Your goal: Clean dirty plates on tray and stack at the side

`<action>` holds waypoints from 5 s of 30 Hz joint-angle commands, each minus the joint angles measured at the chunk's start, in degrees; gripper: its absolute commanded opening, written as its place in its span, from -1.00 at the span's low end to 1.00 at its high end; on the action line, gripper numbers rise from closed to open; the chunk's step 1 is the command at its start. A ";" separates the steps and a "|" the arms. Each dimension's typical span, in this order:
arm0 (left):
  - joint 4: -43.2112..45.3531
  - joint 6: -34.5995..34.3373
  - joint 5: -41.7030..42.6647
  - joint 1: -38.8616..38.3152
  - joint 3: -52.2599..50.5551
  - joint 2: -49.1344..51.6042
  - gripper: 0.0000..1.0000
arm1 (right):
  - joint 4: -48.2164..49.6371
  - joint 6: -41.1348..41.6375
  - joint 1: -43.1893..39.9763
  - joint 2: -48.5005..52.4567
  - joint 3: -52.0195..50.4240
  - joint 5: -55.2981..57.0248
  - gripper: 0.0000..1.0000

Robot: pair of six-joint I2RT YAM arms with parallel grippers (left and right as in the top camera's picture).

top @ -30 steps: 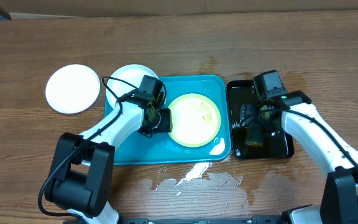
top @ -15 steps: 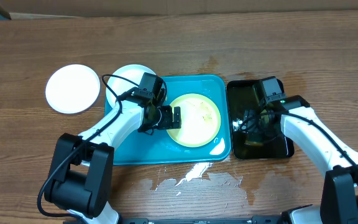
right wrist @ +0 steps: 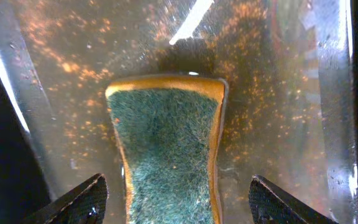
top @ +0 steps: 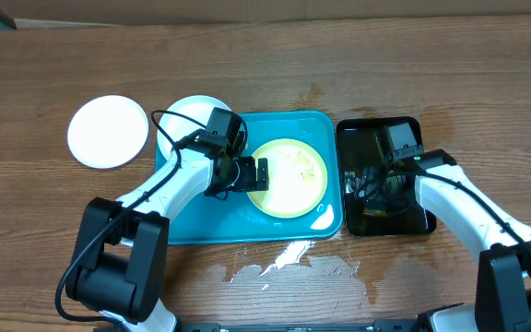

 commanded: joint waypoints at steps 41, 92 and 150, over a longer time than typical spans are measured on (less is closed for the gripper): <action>-0.85 -0.20 0.52 0.24 -0.96 1.14 -0.54 | 2.29 0.50 -0.07 -0.85 -1.16 -0.28 0.92; -0.70 -0.90 0.07 0.22 -0.96 1.14 -0.92 | -10.56 -10.62 0.81 -1.38 19.15 -28.02 -0.92; -0.70 -1.29 0.33 0.22 -0.96 1.14 -0.86 | 2.64 -15.08 24.06 11.69 11.89 -10.03 0.15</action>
